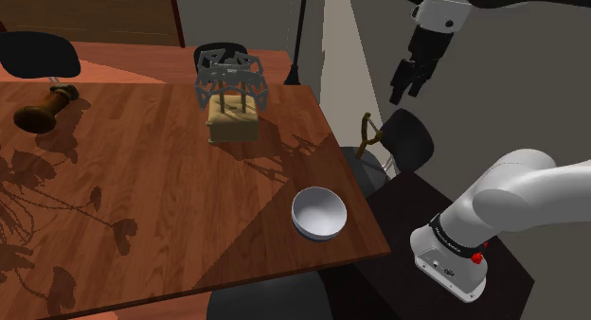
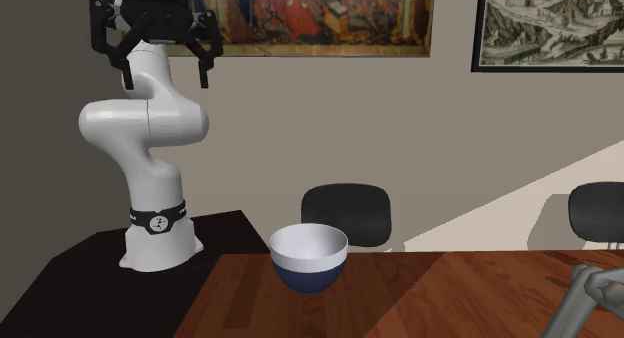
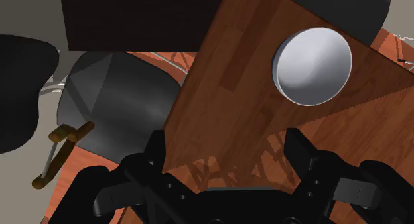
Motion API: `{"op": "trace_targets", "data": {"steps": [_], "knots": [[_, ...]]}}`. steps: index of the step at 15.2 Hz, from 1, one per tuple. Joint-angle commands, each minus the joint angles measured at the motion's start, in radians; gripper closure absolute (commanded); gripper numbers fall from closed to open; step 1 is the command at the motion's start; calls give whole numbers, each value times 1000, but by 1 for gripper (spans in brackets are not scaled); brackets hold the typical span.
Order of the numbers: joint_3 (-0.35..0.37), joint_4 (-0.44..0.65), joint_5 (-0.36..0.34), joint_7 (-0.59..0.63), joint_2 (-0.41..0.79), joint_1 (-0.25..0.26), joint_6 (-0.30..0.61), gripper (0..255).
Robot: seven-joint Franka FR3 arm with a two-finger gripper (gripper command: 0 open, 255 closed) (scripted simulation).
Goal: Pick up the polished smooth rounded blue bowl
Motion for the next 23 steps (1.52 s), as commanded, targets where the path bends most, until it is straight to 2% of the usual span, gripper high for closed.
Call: {"op": "trace_targets", "data": {"steps": [1, 7, 13, 18, 23], "knots": [[0, 0, 0, 0, 0, 0, 0, 0], [67, -165, 64, 36, 13, 42, 175, 0], [144, -290, 139, 70, 87, 96, 375, 0], [214, -359, 206, 95, 207, 144, 564, 0], [286, -388, 267, 117, 382, 187, 771, 0]]}}
